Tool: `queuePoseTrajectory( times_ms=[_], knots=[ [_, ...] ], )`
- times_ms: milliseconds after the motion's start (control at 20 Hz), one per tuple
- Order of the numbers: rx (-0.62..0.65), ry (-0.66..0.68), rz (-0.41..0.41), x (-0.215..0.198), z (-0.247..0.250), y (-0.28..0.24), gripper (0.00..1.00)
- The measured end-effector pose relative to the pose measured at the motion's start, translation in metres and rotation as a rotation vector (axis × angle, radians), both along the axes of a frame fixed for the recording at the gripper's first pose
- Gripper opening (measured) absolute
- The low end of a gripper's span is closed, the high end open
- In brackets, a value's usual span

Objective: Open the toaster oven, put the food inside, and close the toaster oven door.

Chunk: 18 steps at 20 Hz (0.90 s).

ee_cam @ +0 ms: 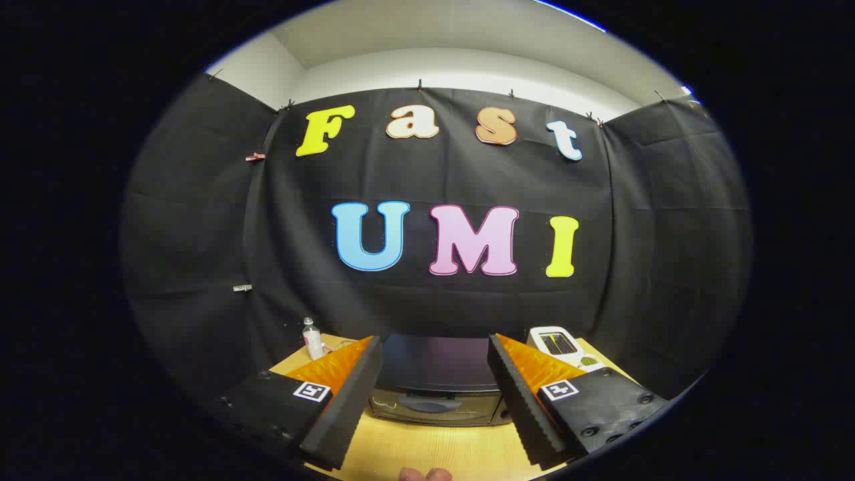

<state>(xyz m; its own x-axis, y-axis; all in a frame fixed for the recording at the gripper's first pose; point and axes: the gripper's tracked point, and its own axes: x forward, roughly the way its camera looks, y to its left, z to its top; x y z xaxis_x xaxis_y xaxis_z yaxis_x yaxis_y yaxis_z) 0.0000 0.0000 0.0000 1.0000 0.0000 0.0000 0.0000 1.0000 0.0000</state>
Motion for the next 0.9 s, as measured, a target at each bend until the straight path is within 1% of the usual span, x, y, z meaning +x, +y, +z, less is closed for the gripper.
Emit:
queuePoseTrajectory(
  times_ms=[450,700,900],
  knots=[
    [0.014,0.002,-0.008,0.007,-0.004,-0.003,0.98],
    [0.022,0.001,-0.017,0.019,-0.011,-0.004,0.98],
    [0.012,0.010,-0.045,0.033,-0.033,-0.008,0.98]
  ],
)
